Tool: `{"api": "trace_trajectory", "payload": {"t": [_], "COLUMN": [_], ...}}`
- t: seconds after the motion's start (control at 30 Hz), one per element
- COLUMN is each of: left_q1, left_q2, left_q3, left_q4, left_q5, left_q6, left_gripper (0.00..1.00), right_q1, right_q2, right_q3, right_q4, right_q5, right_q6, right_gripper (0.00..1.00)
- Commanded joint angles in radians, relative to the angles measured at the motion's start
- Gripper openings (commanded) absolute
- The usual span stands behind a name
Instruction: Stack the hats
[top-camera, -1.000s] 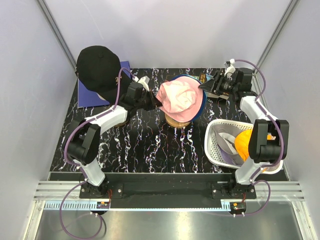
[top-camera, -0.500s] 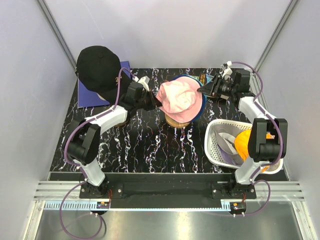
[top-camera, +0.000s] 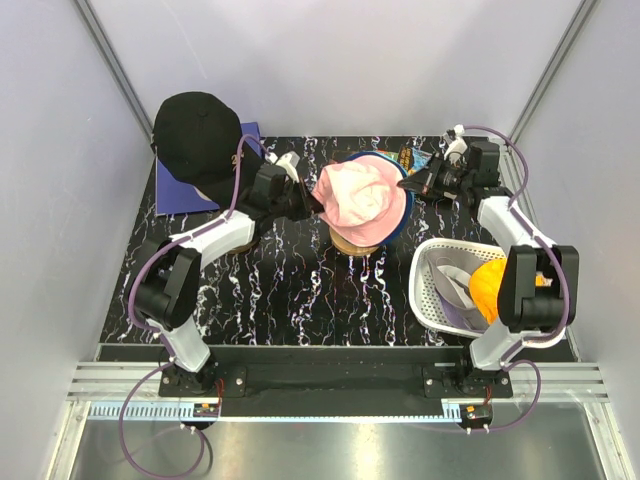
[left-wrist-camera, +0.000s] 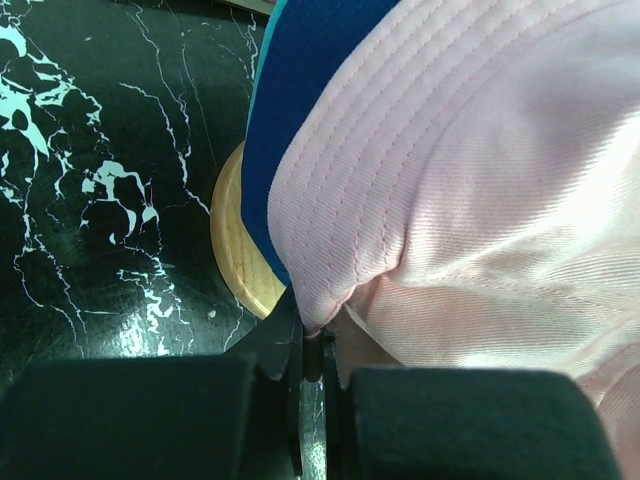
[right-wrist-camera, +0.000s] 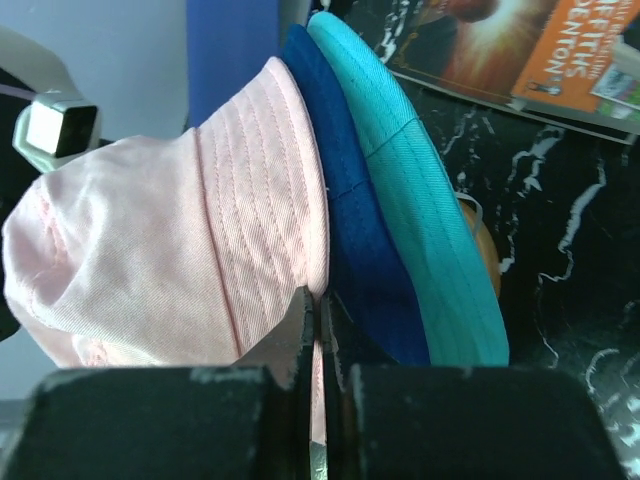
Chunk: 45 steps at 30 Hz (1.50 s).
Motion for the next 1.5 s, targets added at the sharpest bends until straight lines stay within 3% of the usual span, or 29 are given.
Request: {"api": "trace_trajectory", "payload": {"t": [0.0,0.43,0.97,1.23,1.3,1.37,1.47], "left_q1": [0.011,-0.010,-0.012,-0.032,-0.039,-0.047,-0.047], "left_q2": [0.015,0.074,0.191,0.222,0.225,0.234,0.229], "left_q3": [0.049,0.098,0.166,0.267,0.310,0.340,0.354], "left_q4": [0.022,0.001,-0.067,-0.145,-0.145,-0.145,-0.146], "left_q5": [0.002,0.032,0.058,0.034,0.037,0.045,0.058], "left_q6": [0.021,0.064,0.093,0.145,0.157,0.157,0.145], "left_gripper": [0.00,0.00,0.00,0.00,0.05,0.18,0.46], "right_q1": [0.009,0.007,0.007,0.061,0.089,0.112,0.130], "right_q2": [-0.114,-0.021,0.076,0.035,0.001,-0.042,-0.109], "right_q3": [-0.017,0.014,0.049,0.028,0.008,-0.022,-0.071], "right_q4": [-0.145,-0.277,-0.360,-0.402,-0.412,-0.417,-0.421], "right_q5": [0.270,0.486,0.580,0.594,0.584,0.574,0.549], "right_q6": [-0.082,-0.151,-0.194,-0.248,-0.257,-0.259,-0.244], "right_gripper": [0.00,0.00,0.00,0.00,0.00,0.00,0.00]}}
